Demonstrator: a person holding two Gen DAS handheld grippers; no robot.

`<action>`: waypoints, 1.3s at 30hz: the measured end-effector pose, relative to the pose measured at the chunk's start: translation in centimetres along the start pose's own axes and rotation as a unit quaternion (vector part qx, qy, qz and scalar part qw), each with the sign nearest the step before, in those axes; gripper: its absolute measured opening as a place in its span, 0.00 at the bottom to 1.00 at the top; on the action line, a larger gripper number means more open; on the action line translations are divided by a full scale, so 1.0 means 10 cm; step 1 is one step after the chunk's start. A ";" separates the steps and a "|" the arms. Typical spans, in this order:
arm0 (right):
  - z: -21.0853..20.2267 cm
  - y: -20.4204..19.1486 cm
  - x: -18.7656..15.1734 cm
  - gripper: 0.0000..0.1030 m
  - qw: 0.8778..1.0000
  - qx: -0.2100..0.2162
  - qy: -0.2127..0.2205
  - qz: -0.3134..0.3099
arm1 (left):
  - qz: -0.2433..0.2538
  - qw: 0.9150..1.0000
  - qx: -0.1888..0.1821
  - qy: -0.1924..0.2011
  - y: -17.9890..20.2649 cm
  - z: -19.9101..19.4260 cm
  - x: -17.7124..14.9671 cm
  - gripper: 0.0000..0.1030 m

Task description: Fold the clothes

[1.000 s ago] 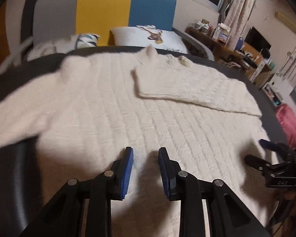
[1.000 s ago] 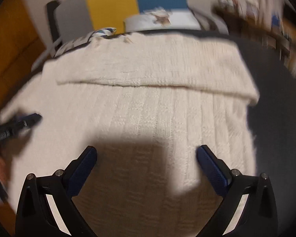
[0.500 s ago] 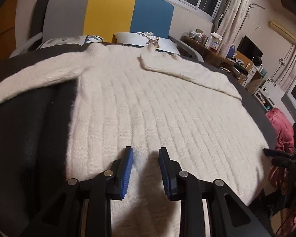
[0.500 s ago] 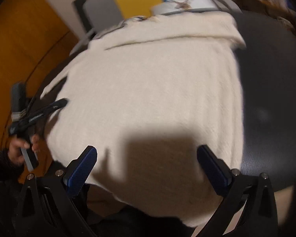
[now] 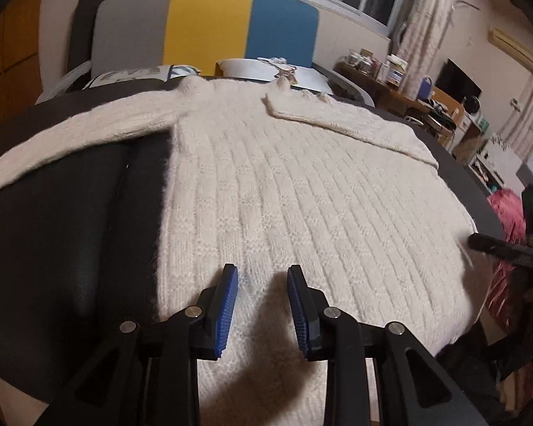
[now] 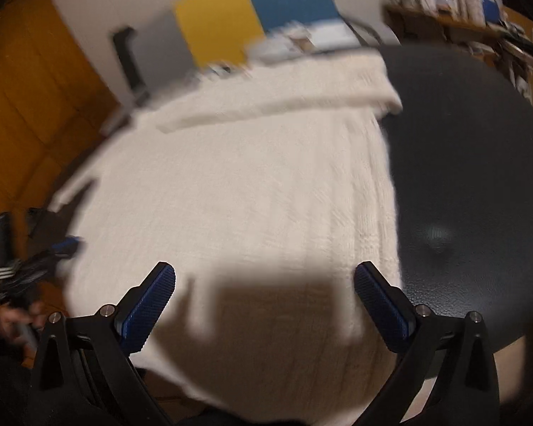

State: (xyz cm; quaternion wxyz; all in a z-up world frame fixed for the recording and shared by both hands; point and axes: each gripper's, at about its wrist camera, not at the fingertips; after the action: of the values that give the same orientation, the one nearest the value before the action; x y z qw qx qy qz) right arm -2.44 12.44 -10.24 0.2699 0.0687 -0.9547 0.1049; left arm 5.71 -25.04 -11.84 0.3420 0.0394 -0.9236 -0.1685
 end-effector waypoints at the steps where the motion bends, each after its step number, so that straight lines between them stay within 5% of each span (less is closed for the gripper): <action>1: 0.02 -0.02 0.01 1.00 1.000 -0.014 0.003 -0.006 | -0.003 1.000 -0.006 0.004 0.00 -0.02 0.03 0.28; 7: -0.04 -0.22 0.30 1.00 0.999 -0.024 0.025 -0.038 | 0.033 0.997 0.026 0.061 0.02 0.06 0.56 0.29; 14: 0.49 -0.39 0.99 1.00 0.998 -0.052 0.023 -0.032 | 0.000 0.997 0.071 0.034 -0.26 0.71 1.22 0.29; 16: 0.72 -0.37 1.08 1.00 0.997 -0.070 0.005 -0.021 | -0.015 0.996 0.092 0.006 -0.36 0.89 1.16 0.29; 26: 1.06 -0.27 1.16 1.00 0.994 -0.104 -0.001 -0.037 | -0.058 0.995 0.079 0.025 -0.51 0.68 0.98 0.29; 32: 0.85 -0.29 1.27 1.00 0.997 -0.064 0.019 -0.031 | -0.028 0.988 0.117 0.095 -0.79 0.55 1.61 0.30; 39: 0.90 -1.23 1.71 1.00 0.988 0.044 0.074 -0.125 | -0.071 0.968 0.228 0.077 -1.57 0.61 1.91 0.30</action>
State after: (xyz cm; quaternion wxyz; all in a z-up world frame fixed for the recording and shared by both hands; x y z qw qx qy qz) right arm -19.05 -2.92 -6.69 0.3480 0.1918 -0.9102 0.1172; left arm -13.49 -41.70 -9.62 0.3811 0.1950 -0.9034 0.0259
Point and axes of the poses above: each gripper's, at about its wrist camera, not at the fingertips, and z roughly the way its jaws point, y to its right, x to its top, and after that the axes turned 8 degrees about -x, right-handed
